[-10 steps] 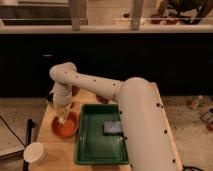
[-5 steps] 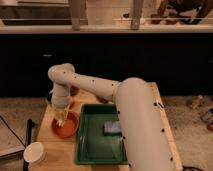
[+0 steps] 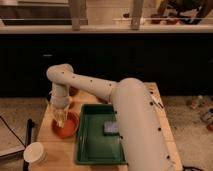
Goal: Place banana in red bowl
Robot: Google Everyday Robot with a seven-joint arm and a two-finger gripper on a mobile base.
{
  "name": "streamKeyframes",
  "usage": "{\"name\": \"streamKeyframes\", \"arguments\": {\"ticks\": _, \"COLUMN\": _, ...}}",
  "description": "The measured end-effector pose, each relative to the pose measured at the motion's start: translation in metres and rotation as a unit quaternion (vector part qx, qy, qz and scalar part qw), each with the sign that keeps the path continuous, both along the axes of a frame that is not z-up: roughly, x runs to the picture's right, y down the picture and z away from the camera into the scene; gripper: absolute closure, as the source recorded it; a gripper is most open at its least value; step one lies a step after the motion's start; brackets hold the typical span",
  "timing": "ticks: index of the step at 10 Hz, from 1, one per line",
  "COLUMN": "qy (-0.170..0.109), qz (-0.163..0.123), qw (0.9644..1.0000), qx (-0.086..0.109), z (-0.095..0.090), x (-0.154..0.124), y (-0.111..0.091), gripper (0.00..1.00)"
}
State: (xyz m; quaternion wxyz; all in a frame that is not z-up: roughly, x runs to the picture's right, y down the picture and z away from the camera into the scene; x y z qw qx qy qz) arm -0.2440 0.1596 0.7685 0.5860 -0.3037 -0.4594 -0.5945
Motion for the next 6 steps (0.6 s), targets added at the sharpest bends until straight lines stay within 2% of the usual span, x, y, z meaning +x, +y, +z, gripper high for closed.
{"name": "streamKeyframes", "arguments": {"ticks": 2, "qy": 0.003, "qz": 0.004, "qw": 1.0000, "qx": 0.003, "z": 0.000, "x": 0.003, "y": 0.001, "gripper": 0.20}}
{"name": "streamKeyframes", "arguments": {"ticks": 3, "qy": 0.015, "qz": 0.023, "qw": 0.9995, "qx": 0.016, "z": 0.002, "x": 0.007, "y": -0.003, "gripper": 0.20}}
{"name": "streamKeyframes", "arguments": {"ticks": 6, "qy": 0.045, "qz": 0.066, "qw": 0.9963, "qx": 0.034, "z": 0.009, "x": 0.016, "y": -0.010, "gripper": 0.20}}
